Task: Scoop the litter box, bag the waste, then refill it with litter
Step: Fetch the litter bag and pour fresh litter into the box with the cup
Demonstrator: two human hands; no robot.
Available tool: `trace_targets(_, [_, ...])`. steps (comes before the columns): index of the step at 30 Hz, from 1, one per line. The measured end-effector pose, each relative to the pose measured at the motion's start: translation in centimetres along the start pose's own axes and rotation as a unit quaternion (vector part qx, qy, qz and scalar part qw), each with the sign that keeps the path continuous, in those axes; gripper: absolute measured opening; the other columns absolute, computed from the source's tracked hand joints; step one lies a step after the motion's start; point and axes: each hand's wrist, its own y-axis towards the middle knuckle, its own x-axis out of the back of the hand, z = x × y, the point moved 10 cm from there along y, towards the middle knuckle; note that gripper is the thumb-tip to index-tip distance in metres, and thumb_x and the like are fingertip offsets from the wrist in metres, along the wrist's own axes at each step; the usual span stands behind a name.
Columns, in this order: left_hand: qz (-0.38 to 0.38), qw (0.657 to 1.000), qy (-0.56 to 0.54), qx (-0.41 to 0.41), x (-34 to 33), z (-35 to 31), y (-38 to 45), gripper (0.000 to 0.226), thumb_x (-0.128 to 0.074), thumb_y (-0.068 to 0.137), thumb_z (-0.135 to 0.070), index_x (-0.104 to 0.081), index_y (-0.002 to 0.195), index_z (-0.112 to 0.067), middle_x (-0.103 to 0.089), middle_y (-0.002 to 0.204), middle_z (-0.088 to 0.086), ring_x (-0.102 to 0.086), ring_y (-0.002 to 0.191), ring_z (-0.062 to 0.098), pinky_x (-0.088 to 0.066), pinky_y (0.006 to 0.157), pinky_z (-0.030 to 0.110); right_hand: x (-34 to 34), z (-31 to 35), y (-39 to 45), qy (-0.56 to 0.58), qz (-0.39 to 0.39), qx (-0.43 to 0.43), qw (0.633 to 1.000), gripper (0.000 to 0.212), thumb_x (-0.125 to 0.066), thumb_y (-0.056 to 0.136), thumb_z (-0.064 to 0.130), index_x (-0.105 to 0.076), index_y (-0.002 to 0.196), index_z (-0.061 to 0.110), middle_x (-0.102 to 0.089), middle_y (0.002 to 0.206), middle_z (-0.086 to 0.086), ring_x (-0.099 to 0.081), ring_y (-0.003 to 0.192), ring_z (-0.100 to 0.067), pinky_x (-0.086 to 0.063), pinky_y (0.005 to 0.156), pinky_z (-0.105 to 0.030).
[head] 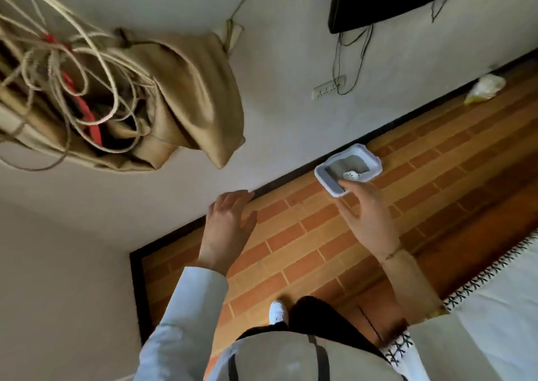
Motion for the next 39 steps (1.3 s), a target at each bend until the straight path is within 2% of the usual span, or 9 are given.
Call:
trace_targets(5, [0.05, 0.992, -0.038, -0.106, -3.8, -4.2, 8.1, 0.038, -0.063, 0.09, -0.023, -0.061, 0.128, -0.019, -0.061, 0.129, 0.001, -0.051, 0.122, 0.024, -0.039, 0.103, 0.042, 3.3, -5.1, 1.5, -0.013, -0.054, -0.105, 0.993, 0.039, -0.066, 0.089, 0.024, -0.058, 0.126, 0.016, -0.062, 0.121, -0.005, -0.054, 0.114, -0.022, -0.043, 0.097, -0.033])
trace_targets(10, [0.089, 0.977, -0.073, -0.182, -8.8, -10.6, 15.1, 0.036, -0.058, 0.089, -0.027, -0.064, 0.123, -0.016, -0.065, 0.124, 0.005, -0.055, 0.117, 0.026, -0.043, 0.1, 0.047, 7.1, -10.5, 2.8, -0.035, -0.11, -0.179, 0.977, 0.038, -0.066, 0.089, 0.022, -0.059, 0.126, 0.017, -0.062, 0.121, -0.002, -0.05, 0.116, -0.019, -0.037, 0.096, -0.026])
trace_targets(15, [0.12, 0.957, -0.087, -0.248, -14.2, -18.0, 22.7, 0.035, -0.06, 0.088, -0.025, -0.064, 0.122, -0.015, -0.065, 0.122, 0.004, -0.057, 0.112, 0.027, -0.045, 0.095, 0.042, 10.9, -16.8, 6.3, -0.051, -0.142, -0.233, 0.961, 0.034, -0.067, 0.089, 0.02, -0.06, 0.121, 0.013, -0.063, 0.115, -0.005, -0.051, 0.113, -0.021, -0.035, 0.092, -0.021])
trace_targets(19, [0.111, 0.949, -0.113, -0.274, -17.5, -25.3, 29.3, 0.029, -0.065, 0.085, -0.018, -0.065, 0.114, -0.017, -0.067, 0.111, 0.002, -0.059, 0.104, 0.025, -0.044, 0.086, 0.036, 16.3, -22.4, 10.8, -0.065, -0.17, -0.241, 0.953, 0.038, -0.066, 0.089, 0.025, -0.059, 0.125, 0.013, -0.063, 0.119, -0.004, -0.052, 0.115, -0.02, -0.039, 0.098, -0.026])
trace_targets(23, [0.139, 0.939, -0.138, -0.283, -21.4, -32.9, 35.4, 0.037, -0.049, 0.089, -0.035, -0.064, 0.117, -0.017, -0.067, 0.116, 0.002, -0.06, 0.107, 0.023, -0.05, 0.09, 0.045, 23.0, -28.2, 15.2, -0.091, -0.192, -0.248, 0.945, 0.041, -0.064, 0.09, 0.027, -0.057, 0.13, 0.016, -0.061, 0.124, 0.0, -0.05, 0.121, -0.016, -0.039, 0.1, -0.025])
trace_targets(27, [0.166, 0.924, -0.161, -0.306, -24.5, -40.6, 40.1, 0.042, -0.047, 0.089, -0.038, -0.063, 0.122, -0.018, -0.063, 0.124, 0.0, -0.056, 0.115, 0.02, -0.042, 0.101, 0.04, 28.2, -33.9, 18.6, -0.11, -0.214, -0.262, 0.935, 0.04, -0.065, 0.09, 0.027, -0.057, 0.128, 0.017, -0.062, 0.123, 0.001, -0.05, 0.119, -0.015, -0.039, 0.101, -0.025])
trace_targets(31, [0.181, 0.915, -0.139, -0.333, -28.5, -46.8, 45.3, 0.045, -0.041, 0.092, -0.044, -0.063, 0.122, -0.019, -0.063, 0.126, -0.002, -0.054, 0.116, 0.019, -0.042, 0.101, 0.039, 31.5, -39.3, 21.9, -0.109, -0.224, -0.285, 0.926, 0.04, -0.065, 0.09, 0.027, -0.058, 0.128, 0.017, -0.062, 0.122, 0.002, -0.049, 0.12, -0.014, -0.039, 0.101, -0.025])
trace_targets(35, [0.198, 0.904, -0.14, -0.352, -33.5, -52.1, 51.6, 0.048, -0.038, 0.092, -0.041, -0.062, 0.124, -0.015, -0.062, 0.127, 0.001, -0.055, 0.116, 0.021, -0.046, 0.099, 0.045, 34.0, -45.6, 26.2, -0.1, -0.223, -0.306, 0.92, 0.041, -0.064, 0.09, 0.027, -0.056, 0.13, 0.019, -0.061, 0.123, 0.003, -0.048, 0.121, -0.012, -0.039, 0.102, -0.023])
trace_targets(39, [0.191, 0.901, -0.153, -0.357, -37.0, -58.1, 58.8, 0.041, -0.047, 0.09, -0.033, -0.064, 0.123, -0.014, -0.064, 0.124, 0.004, -0.057, 0.116, 0.024, -0.046, 0.1, 0.045, 37.0, -52.7, 32.1, -0.106, -0.218, -0.332, 0.912, 0.043, -0.062, 0.091, 0.031, -0.055, 0.131, 0.02, -0.06, 0.122, 0.004, -0.048, 0.123, -0.013, -0.033, 0.099, -0.019])
